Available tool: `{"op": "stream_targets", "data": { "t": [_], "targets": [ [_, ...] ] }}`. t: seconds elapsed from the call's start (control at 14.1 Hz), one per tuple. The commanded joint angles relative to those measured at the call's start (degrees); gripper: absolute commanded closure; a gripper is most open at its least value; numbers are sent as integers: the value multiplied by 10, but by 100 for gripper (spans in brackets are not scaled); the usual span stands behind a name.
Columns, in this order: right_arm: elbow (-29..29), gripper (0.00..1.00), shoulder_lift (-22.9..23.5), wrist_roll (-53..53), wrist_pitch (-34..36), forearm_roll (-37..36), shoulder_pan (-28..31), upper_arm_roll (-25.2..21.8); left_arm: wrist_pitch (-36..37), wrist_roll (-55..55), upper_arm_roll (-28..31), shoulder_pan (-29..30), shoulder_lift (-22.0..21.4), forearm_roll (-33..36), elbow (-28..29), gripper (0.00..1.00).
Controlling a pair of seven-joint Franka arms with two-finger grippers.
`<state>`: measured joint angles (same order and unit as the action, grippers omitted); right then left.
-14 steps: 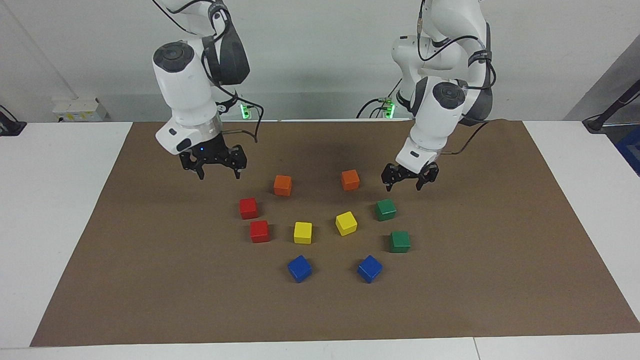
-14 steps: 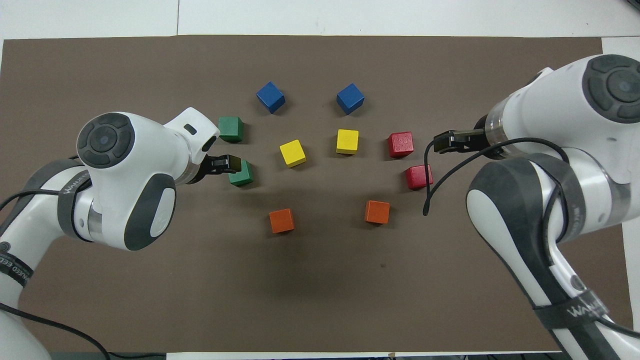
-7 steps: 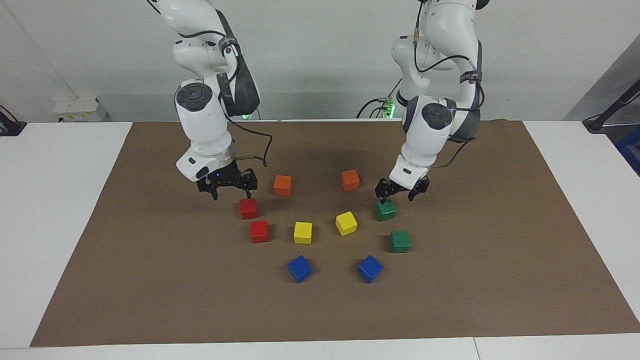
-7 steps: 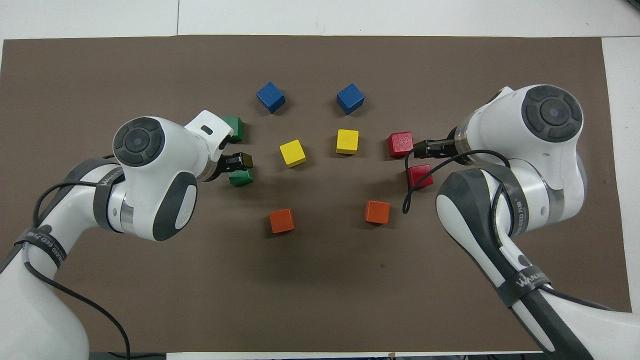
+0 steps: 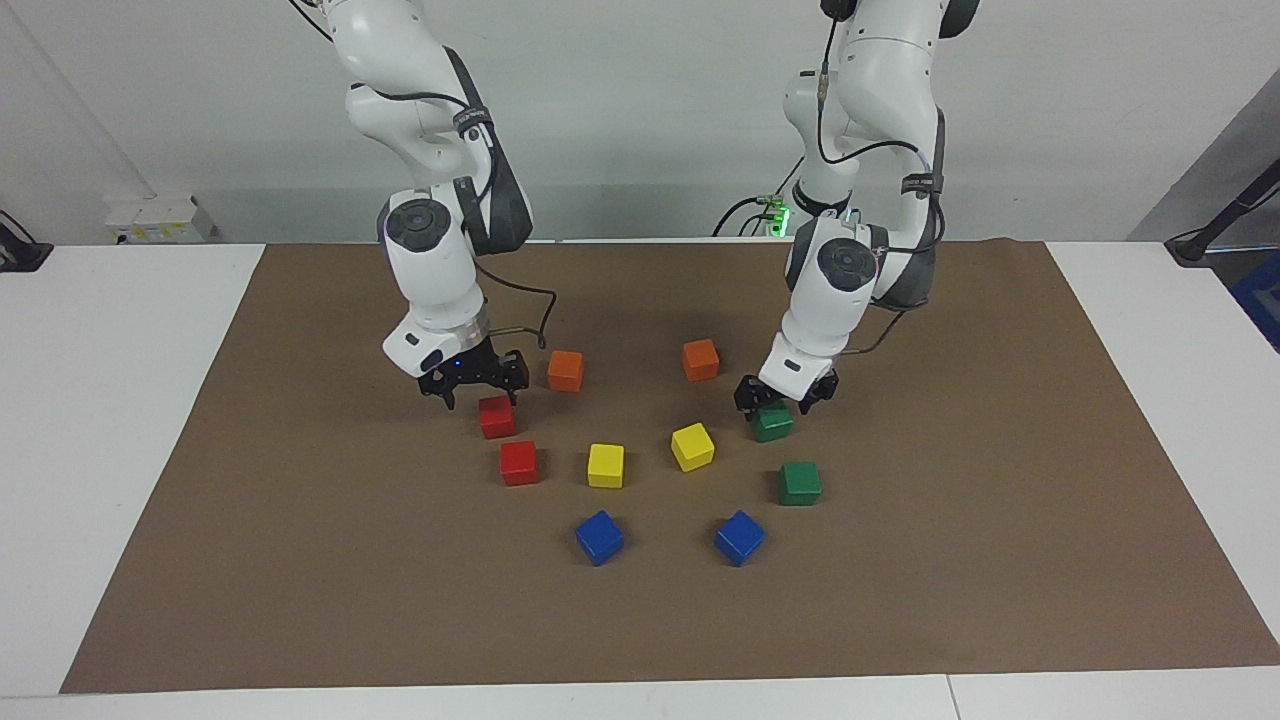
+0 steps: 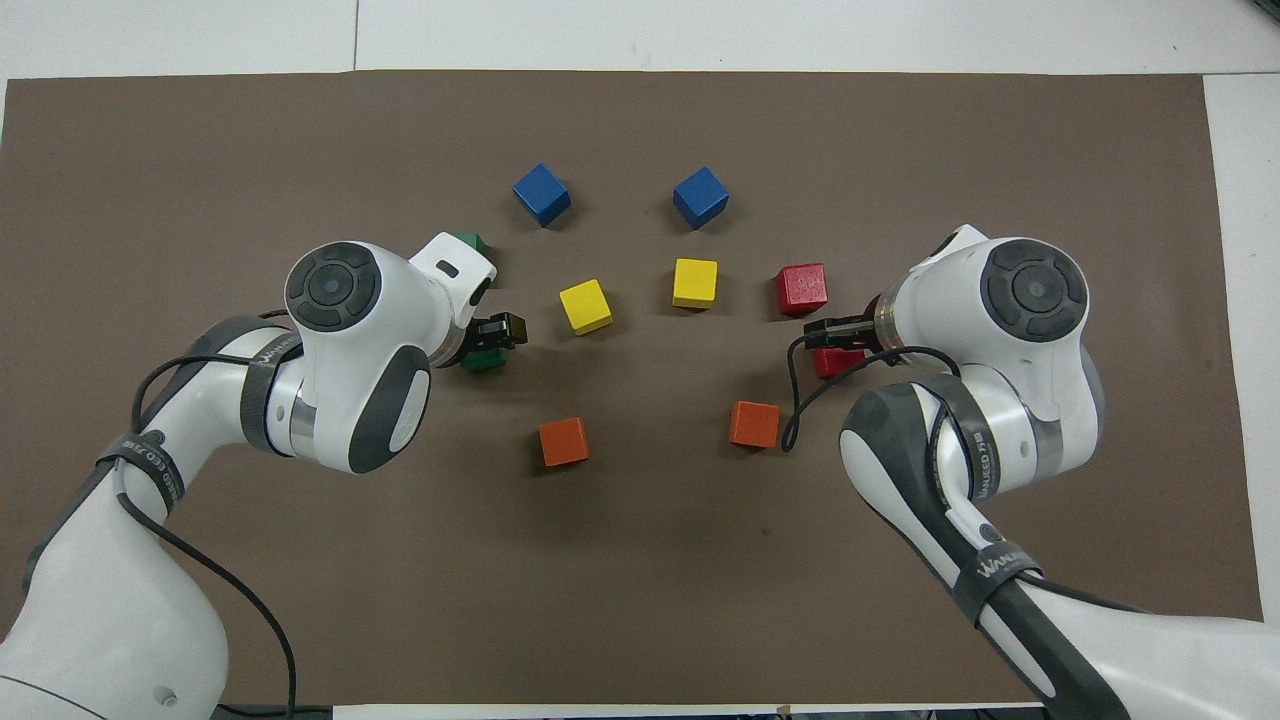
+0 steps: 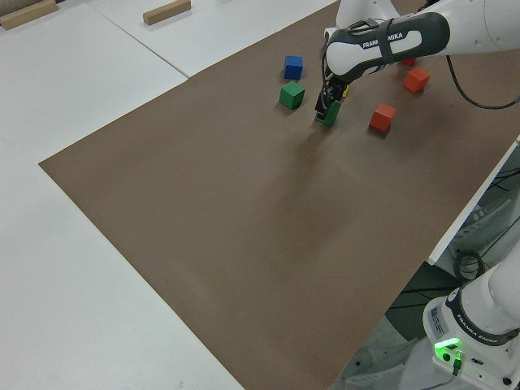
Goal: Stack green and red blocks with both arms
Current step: 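Grasp the nearer green cube with the left gripper while the right gripper grasps red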
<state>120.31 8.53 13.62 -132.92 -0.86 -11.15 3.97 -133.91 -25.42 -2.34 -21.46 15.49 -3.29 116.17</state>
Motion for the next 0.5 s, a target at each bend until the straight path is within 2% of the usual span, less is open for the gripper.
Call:
{"op": "stream_targets", "data": {
  "t": [0.0, 0.14, 0.35, 0.42],
  "targets": [
    [13, 0, 4, 9, -25, 11, -8, 0, -6, -9, 10, -16, 13, -5, -9, 0],
    [24, 0, 10, 7, -48, 11, -8, 0, -7, -16, 9, -16, 14, -5, -9, 0],
    [36, 0, 17, 4, -70, 11, -8, 0, -19, -18, 10, -27, 27, -5, -9, 5],
    [36, 0, 25, 5, -76, 11, -8, 0, -19, -18, 11, -27, 27, -5, -9, 10]
  ]
}}
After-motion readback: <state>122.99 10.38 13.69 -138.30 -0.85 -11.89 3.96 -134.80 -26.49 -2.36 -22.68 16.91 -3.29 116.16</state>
